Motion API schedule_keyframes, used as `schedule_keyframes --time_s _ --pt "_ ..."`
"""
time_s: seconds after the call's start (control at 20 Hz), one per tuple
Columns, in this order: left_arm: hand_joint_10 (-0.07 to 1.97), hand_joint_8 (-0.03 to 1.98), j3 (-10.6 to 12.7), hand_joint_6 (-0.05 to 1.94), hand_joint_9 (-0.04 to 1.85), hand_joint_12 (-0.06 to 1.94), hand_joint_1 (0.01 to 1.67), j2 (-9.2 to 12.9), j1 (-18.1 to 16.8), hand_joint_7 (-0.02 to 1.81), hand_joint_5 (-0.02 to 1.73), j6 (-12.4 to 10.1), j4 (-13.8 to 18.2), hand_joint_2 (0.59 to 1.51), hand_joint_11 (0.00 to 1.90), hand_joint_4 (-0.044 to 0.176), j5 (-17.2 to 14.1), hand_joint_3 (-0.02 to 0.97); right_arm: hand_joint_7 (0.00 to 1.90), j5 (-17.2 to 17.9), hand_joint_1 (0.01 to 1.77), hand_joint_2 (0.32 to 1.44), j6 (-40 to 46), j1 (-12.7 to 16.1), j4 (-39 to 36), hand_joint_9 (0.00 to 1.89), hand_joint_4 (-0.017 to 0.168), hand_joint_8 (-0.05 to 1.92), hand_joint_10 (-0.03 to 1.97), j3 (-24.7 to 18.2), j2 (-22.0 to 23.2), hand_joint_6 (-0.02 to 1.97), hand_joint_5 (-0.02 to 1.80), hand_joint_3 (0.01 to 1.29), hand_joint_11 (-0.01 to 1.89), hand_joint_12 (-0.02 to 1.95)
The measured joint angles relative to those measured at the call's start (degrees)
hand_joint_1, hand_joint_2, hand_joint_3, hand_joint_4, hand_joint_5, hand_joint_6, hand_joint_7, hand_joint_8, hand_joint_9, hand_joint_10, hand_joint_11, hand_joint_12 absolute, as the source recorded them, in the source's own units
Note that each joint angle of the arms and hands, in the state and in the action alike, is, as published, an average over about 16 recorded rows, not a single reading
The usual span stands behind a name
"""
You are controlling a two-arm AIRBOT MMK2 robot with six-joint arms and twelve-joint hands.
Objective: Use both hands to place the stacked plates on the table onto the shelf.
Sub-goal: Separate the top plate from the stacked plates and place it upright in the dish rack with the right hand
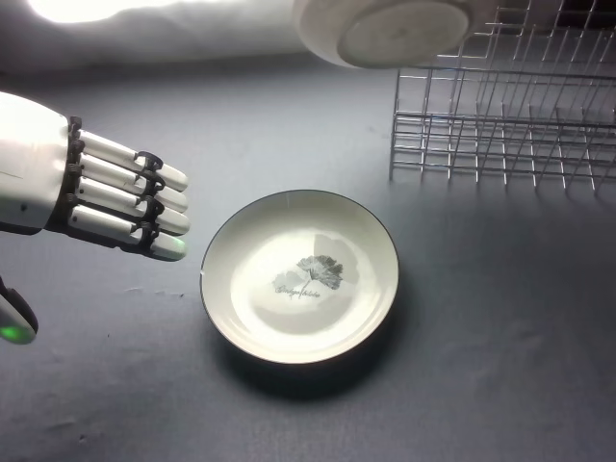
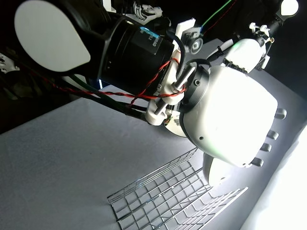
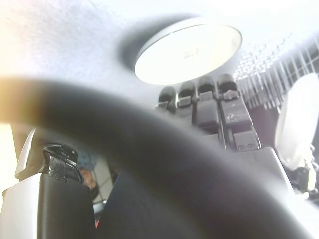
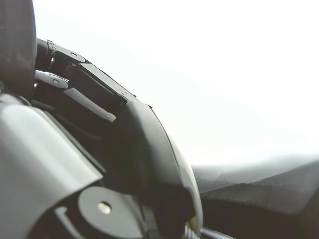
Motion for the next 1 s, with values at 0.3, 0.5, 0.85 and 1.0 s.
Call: schedule_keyframes --time_s 0.3,0.5,0.85,1.0 --pt "0.01 0.01 0.1 0.01 0.02 0.00 0.01 -0.7 0.9 0.02 0.02 0.5 0.0 1.146 0.01 -0.001 0.5 0.007 1.12 -1.1 1.40 0.98 0.2 -0.1 -2.2 1.08 -0.008 0.68 0.85 0.4 2.1 0.94 0.98 0.01 0.90 0.98" --pt "0.01 0.01 0.2 0.01 0.01 0.00 0.01 -1.6 1.6 0.02 0.02 1.1 -0.1 1.147 0.01 -0.001 1.2 0.007 1.12 -0.9 1.40 0.98 0.3 -1.0 -3.1 1.07 -0.008 0.69 0.84 0.6 4.0 0.93 0.98 0.01 0.90 0.99" --pt "0.01 0.01 0.2 0.01 0.01 0.00 0.01 -3.1 3.3 0.02 0.02 2.3 -0.2 1.149 0.01 -0.001 2.6 0.007 1.09 0.7 1.38 0.99 0.3 -4.1 -4.9 1.03 -0.007 0.76 0.86 1.0 6.6 0.93 0.98 0.01 0.88 1.03" --pt "0.01 0.01 0.2 0.01 0.01 0.00 0.01 -3.6 3.9 0.02 0.02 2.8 -0.2 1.150 0.01 -0.001 3.2 0.008 1.07 1.5 1.38 1.00 0.3 -6.3 -5.8 1.02 -0.007 0.80 0.88 1.3 7.4 0.93 0.98 0.01 0.87 1.04"
